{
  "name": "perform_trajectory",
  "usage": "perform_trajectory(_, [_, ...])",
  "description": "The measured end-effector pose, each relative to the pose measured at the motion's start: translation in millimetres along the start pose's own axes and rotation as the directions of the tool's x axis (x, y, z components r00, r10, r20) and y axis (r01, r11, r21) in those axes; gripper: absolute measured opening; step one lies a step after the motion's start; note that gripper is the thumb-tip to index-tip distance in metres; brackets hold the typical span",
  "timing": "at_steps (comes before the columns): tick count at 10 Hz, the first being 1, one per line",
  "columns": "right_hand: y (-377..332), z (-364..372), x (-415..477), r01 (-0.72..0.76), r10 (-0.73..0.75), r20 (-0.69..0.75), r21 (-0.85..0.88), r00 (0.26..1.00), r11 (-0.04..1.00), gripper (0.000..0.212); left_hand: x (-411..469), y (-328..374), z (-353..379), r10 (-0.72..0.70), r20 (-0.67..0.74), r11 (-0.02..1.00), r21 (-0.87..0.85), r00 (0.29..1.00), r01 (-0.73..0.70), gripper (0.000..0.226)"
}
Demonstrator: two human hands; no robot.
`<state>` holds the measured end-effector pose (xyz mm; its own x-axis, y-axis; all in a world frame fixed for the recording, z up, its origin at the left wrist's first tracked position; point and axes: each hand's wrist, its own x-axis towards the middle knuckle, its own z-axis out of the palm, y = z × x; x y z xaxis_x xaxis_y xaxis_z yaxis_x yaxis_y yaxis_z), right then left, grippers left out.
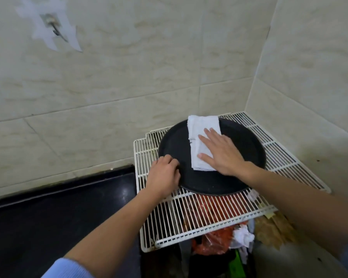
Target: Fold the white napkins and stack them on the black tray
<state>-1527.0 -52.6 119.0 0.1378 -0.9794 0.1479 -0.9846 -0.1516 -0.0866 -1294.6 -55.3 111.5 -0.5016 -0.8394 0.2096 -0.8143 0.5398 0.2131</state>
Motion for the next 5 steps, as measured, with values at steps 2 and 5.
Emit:
perform_trajectory(2, [-5.9, 16.3, -7.2, -0.007, 0.01, 0.099, -0.03, 0.995, 1.0, 0.074, 31.7, -2.7, 6.3, -0.027, 0.065, 1.0, 0.005, 0.998, 0.026, 0.036])
perform_trajectory(5, [-12.8, -5.4, -4.7, -0.088, 0.087, 0.067, 0.019, 0.994, 0.996, 0.069, 30.7, -5.1, 23.8, -0.007, 0.132, 1.0, -0.001, 0.991, 0.007, 0.049])
